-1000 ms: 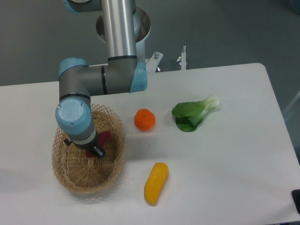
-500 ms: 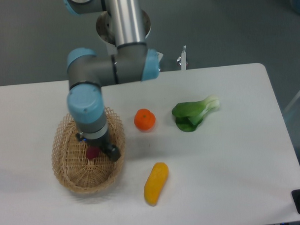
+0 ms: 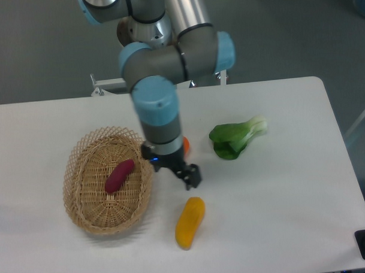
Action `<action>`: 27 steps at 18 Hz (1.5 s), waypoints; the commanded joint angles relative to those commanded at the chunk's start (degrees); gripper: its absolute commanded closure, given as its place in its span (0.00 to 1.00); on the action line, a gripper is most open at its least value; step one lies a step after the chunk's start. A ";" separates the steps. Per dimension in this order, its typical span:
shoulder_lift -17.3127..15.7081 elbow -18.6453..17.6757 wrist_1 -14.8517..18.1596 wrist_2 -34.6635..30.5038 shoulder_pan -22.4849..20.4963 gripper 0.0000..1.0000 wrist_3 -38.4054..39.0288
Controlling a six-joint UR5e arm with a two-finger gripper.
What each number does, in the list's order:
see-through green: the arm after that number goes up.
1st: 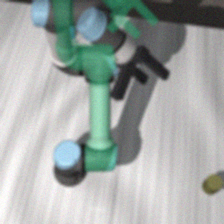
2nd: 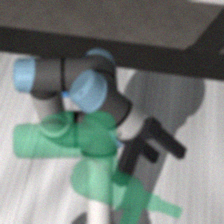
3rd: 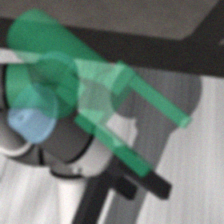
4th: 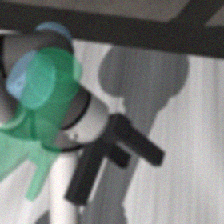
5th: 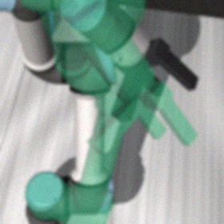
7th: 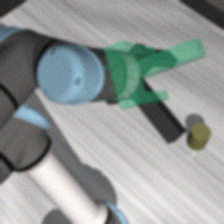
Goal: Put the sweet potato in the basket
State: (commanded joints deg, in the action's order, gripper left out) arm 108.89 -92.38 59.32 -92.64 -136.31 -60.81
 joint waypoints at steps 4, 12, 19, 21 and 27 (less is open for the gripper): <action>2.71 3.08 0.35 0.26 -3.69 0.00 -4.74; 11.15 15.37 6.68 1.41 -8.88 0.00 -7.74; 12.22 17.32 6.68 4.92 -13.54 0.00 -12.39; 12.66 17.50 6.51 4.49 -13.72 0.00 -13.36; 12.57 16.80 6.07 4.04 -13.72 0.00 -14.95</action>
State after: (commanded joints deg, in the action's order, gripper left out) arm 121.47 -75.58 65.39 -88.59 -150.03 -75.76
